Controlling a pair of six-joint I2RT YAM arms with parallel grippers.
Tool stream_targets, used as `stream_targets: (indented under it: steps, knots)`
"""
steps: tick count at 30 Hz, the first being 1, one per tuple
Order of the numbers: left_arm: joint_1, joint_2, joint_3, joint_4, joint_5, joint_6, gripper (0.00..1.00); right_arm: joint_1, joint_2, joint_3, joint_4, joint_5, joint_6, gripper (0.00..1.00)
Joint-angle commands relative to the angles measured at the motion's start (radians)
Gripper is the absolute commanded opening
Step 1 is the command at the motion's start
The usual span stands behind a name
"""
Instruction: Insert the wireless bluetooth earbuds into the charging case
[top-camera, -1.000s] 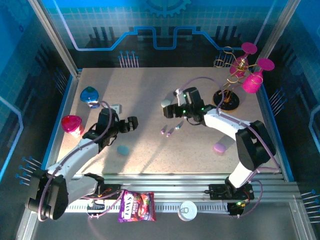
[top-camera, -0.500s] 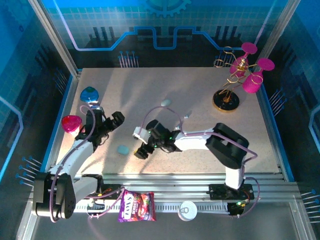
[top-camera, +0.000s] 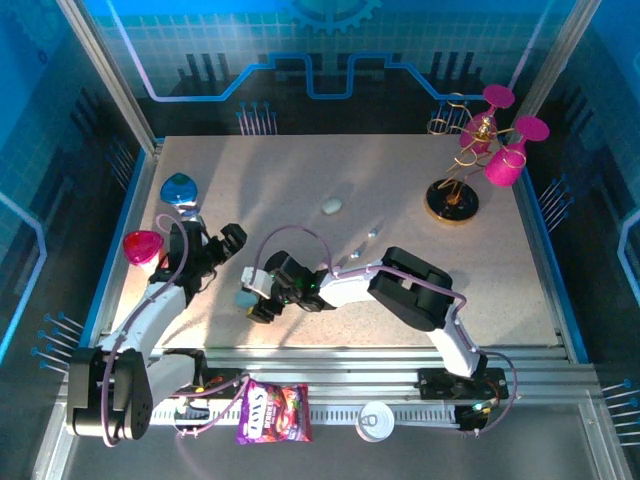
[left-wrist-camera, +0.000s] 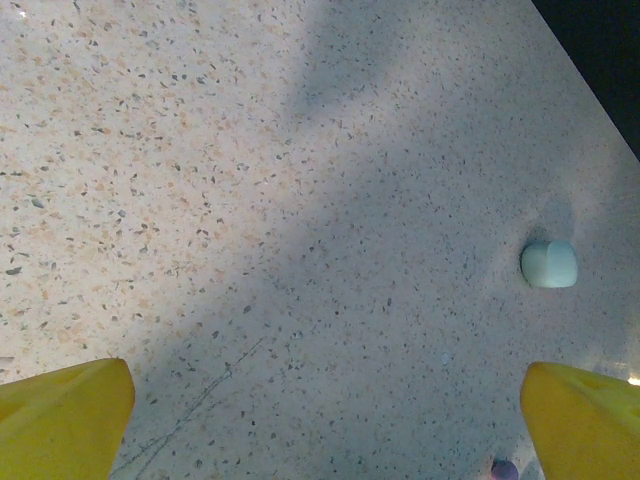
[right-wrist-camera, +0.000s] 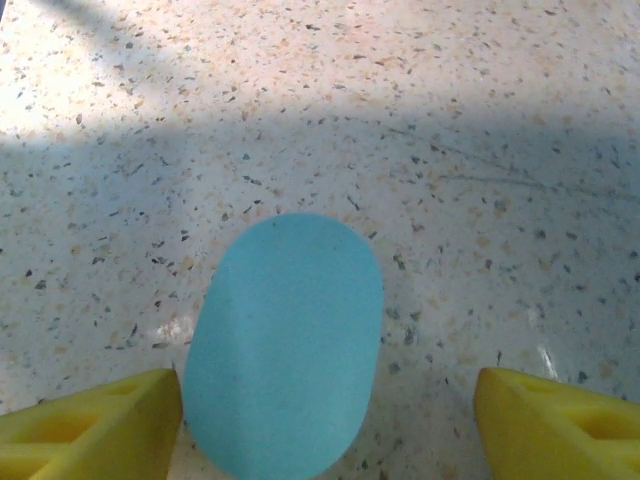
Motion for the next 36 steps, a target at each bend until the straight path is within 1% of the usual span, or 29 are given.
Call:
stream_targets:
  steps: [1, 3, 6, 8, 13, 17, 20, 23, 26, 27, 30, 33, 34, 36]
  knots:
    - [0.011, -0.021, -0.008, 0.009, 0.018, -0.014, 0.99, 0.012, 0.032, 0.031, 0.015, -0.013, -0.007, 0.64]
    - [0.011, -0.03, -0.011, 0.007, 0.014, -0.01, 0.99, 0.012, 0.035, 0.034, 0.004, -0.02, -0.011, 0.52]
    - [0.011, -0.038, -0.017, 0.008, 0.013, -0.005, 0.99, 0.012, 0.032, 0.032, -0.001, -0.036, -0.018, 0.41]
    - [0.011, -0.04, -0.02, 0.012, 0.018, 0.009, 0.99, 0.01, 0.022, 0.019, 0.008, -0.042, -0.018, 0.35]
    - [0.009, -0.05, -0.026, 0.031, 0.035, 0.071, 0.99, -0.006, -0.034, -0.024, 0.029, -0.051, 0.007, 0.32]
    - [-0.006, -0.078, -0.056, 0.11, 0.03, 0.093, 0.99, -0.054, -0.132, -0.117, 0.072, -0.077, 0.064, 0.31]
    - [-0.059, -0.082, -0.07, 0.191, 0.003, 0.153, 1.0, -0.109, -0.24, -0.211, 0.091, -0.099, 0.097, 0.31]
    - [-0.139, -0.079, -0.085, 0.32, -0.018, 0.234, 0.99, -0.179, -0.359, -0.31, 0.095, -0.127, 0.127, 0.31]
    - [-0.216, -0.068, -0.09, 0.446, -0.003, 0.33, 0.99, -0.253, -0.487, -0.414, 0.062, -0.141, 0.131, 0.32]
    - [-0.238, -0.061, -0.09, 0.483, 0.016, 0.369, 0.99, -0.281, -0.53, -0.437, 0.039, -0.145, 0.127, 0.32]
    - [-0.29, -0.028, -0.088, 0.607, 0.123, 0.471, 0.99, -0.364, -0.652, -0.479, -0.079, -0.155, 0.093, 0.32]
    - [-0.333, 0.023, -0.087, 0.716, 0.254, 0.563, 0.99, -0.432, -0.757, -0.488, -0.213, -0.165, 0.05, 0.32]
    - [-0.345, 0.039, -0.079, 0.733, 0.31, 0.587, 0.99, -0.455, -0.798, -0.487, -0.258, -0.175, 0.036, 0.32]
    - [-0.366, 0.069, -0.053, 0.732, 0.382, 0.614, 0.99, -0.487, -0.859, -0.476, -0.333, -0.194, 0.014, 0.32]
